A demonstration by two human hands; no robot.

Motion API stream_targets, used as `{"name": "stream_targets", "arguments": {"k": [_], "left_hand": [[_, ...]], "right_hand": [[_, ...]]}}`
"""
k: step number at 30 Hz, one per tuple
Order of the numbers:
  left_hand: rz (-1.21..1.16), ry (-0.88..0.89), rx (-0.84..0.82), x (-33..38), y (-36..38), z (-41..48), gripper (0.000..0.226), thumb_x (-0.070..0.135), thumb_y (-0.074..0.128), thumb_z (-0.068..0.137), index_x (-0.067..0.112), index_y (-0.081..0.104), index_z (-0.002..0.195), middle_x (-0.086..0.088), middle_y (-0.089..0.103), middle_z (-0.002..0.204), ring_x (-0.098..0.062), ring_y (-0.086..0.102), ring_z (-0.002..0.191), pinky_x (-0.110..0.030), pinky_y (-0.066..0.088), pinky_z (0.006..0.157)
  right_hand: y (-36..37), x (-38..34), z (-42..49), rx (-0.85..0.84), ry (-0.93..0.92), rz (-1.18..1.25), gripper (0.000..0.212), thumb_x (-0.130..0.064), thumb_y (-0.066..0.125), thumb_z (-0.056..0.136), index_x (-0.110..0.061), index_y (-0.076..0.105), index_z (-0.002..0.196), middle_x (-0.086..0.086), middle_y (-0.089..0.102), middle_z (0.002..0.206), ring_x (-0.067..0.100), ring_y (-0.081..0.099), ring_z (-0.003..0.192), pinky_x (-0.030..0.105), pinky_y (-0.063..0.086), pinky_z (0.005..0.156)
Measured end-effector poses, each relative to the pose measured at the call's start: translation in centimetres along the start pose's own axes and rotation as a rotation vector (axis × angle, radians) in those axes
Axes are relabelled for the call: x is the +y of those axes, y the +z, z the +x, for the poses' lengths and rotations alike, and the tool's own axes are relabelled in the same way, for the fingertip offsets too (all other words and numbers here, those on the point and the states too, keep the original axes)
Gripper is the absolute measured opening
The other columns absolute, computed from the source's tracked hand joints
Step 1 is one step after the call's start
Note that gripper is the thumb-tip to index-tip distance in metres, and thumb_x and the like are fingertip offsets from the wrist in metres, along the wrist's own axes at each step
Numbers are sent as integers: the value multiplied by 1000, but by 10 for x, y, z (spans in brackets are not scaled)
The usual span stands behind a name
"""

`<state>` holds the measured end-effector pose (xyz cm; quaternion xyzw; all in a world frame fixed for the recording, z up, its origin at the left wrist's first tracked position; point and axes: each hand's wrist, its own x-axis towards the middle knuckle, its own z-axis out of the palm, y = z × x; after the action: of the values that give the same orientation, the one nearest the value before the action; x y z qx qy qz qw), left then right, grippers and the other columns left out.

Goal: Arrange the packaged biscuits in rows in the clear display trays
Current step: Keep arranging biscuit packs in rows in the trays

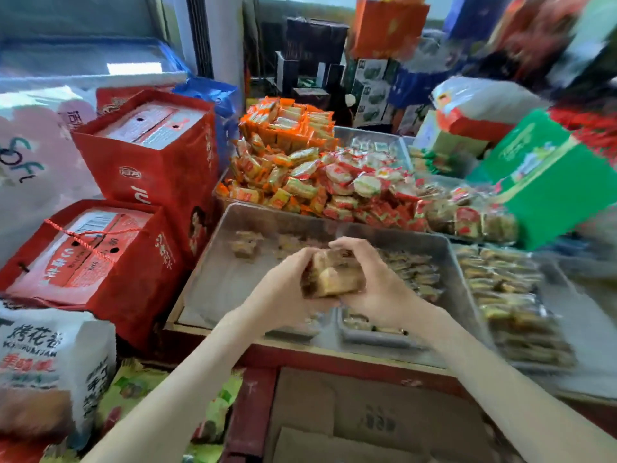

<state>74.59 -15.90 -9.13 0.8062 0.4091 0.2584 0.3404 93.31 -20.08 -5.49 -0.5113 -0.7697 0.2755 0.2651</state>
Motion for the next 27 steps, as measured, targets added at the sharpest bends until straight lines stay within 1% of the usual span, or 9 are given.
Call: {"name": "stream_targets", "arguments": {"k": [3,5,8,11,15,17,21,24,27], "left_hand": [[-304,-133,-105,34,23,-8,45,33,83,76,24,59,112,10,71,94,-7,66,84,-26,53,72],[-381,-181,-135,52,40,-11,40,38,81,75,28,62,108,6,73,97,-13,68,92,-33,56,81],[-443,-229,-199,77,63,-16,58,55,75,59,27,64,109,3,73,104,-18,69,100,-42,55,91],[-418,-253,-250,95,82,-22,62,55,74,56,24,64,109,2,73,103,-16,70,97,-42,56,90],[-376,-317,-309,105,97,-31,36,36,77,80,22,63,110,3,74,101,-13,70,92,-38,57,89],[-396,-352,-319,107,100,-35,45,45,77,73,23,64,111,4,74,101,-12,71,92,-36,57,88],[-469,-432,-290,105,99,-40,54,52,76,66,21,65,109,1,76,99,-16,72,94,-37,56,88],[-672,-571,-147,105,99,-45,37,46,71,84,15,68,105,-3,76,97,-18,71,93,-35,56,88],[-1095,-679,101,110,94,-47,32,40,67,85,13,67,103,-6,75,98,-21,70,91,-21,55,59]], "right_hand": [[-49,-18,-44,-99,231,229,57,-24,72,87,-42,40,132,-17,48,129,-4,50,116,16,44,95],[-73,-23,-69,14,255,263,33,-30,66,90,-34,57,122,-13,60,118,1,58,105,18,48,88],[-83,-22,-96,80,303,146,14,-28,63,93,-26,68,106,-11,67,96,-4,59,78,11,46,69],[-82,-12,-116,90,395,134,9,-23,63,94,-20,70,98,-10,67,83,-9,56,64,6,42,58],[-81,0,-129,173,473,181,11,-20,65,92,-20,70,83,-14,59,60,-2,49,52,13,42,51],[-77,2,-130,201,498,200,15,-18,65,92,-21,69,78,-17,59,57,-4,49,52,12,41,53],[-63,9,-125,251,521,338,16,-19,66,92,-23,70,77,-5,68,74,12,56,73,30,48,71],[-53,10,-124,438,498,374,8,-28,62,94,-25,67,88,-8,66,83,8,56,76,23,45,72],[-38,5,-127,437,513,535,18,-33,65,91,-18,62,99,-1,67,88,13,59,77,25,48,69]]}}
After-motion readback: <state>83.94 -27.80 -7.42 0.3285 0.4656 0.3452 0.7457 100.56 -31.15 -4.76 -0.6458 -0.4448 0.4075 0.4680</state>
